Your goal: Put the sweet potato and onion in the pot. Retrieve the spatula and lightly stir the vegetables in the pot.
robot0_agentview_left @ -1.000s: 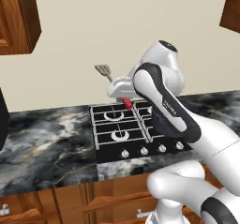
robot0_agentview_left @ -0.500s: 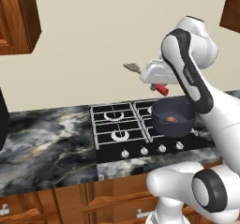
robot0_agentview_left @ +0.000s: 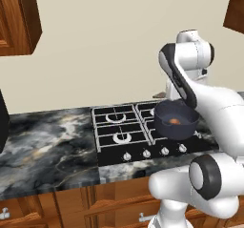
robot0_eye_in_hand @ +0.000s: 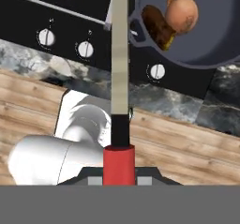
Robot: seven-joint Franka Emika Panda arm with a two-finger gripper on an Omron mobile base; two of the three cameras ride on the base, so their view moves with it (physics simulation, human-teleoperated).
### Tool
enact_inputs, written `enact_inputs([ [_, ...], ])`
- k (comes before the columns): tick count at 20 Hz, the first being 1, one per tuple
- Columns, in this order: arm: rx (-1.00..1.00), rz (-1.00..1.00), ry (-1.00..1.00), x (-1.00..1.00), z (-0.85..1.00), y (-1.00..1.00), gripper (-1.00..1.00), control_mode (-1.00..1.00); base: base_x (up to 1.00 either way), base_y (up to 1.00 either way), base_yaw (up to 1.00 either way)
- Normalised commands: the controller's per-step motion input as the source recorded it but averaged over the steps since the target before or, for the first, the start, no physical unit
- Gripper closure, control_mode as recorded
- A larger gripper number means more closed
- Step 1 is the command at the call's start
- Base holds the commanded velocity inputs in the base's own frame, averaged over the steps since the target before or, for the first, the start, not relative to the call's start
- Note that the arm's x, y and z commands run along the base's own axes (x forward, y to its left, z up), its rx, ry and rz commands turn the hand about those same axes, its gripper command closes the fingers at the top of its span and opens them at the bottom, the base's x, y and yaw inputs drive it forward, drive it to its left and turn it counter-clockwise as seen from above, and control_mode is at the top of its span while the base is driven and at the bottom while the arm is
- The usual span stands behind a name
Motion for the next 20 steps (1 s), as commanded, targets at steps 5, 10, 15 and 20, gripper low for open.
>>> enact_inputs([
  [5,-0.03,0.08,0.07,-0.31,-0.02,-0.98,1.00,-1.00,0.00,0.00,0.00],
  [10,-0.12,0.29,0.36,0.10,-0.05,-0.28,1.00,-1.00,0.00,0.00,0.00],
  [15,-0.12,0.24,0.24,0.20,0.01,-0.11,1.00,-1.00,0.00,0.00,0.00],
  [20,0.00,0.08,-0.01,0.01,0.00,-0.30,1.00,-1.00,0.00,0.00,0.00],
])
